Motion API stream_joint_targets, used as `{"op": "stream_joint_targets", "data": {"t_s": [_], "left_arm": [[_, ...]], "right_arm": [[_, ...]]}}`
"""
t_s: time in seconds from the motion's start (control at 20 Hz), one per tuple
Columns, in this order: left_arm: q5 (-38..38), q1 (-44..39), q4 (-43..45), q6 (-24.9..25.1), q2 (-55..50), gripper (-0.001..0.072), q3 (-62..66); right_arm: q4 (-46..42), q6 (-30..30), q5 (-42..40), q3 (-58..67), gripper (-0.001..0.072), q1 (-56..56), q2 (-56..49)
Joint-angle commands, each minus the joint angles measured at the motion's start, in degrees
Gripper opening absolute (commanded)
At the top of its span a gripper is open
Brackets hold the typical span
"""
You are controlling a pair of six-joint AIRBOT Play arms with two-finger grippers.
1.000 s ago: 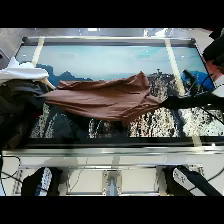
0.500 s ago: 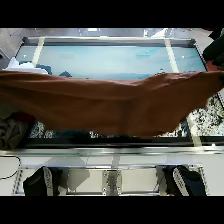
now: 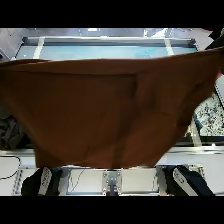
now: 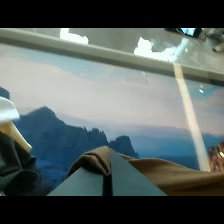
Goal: Fold the shirts.
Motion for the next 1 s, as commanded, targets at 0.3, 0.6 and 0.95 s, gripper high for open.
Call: {"op": "stream_joint_targets", "data": {"t_s": [0.3, 0.6, 0.95], "left_arm": [[31.56, -32.68, 34.38, -12.44, -36.30, 0.0007, -4.15], [52.04, -34.97, 35.85, -22.75, -49.00, 0.0013, -4.15], [46.23, -31.15, 35.93, -22.93, -40.76, 0.0694, -4.09]], "right_arm": [[-2.71, 0.90, -8.15, 0.31, 0.0008, 12.35, -39.45], [-2.12, 10.36, -27.47, 0.33, 0.0011, 12.66, -54.03], [-9.33, 9.60, -9.25, 12.68, 0.0343, 9.22, -54.38]]}}
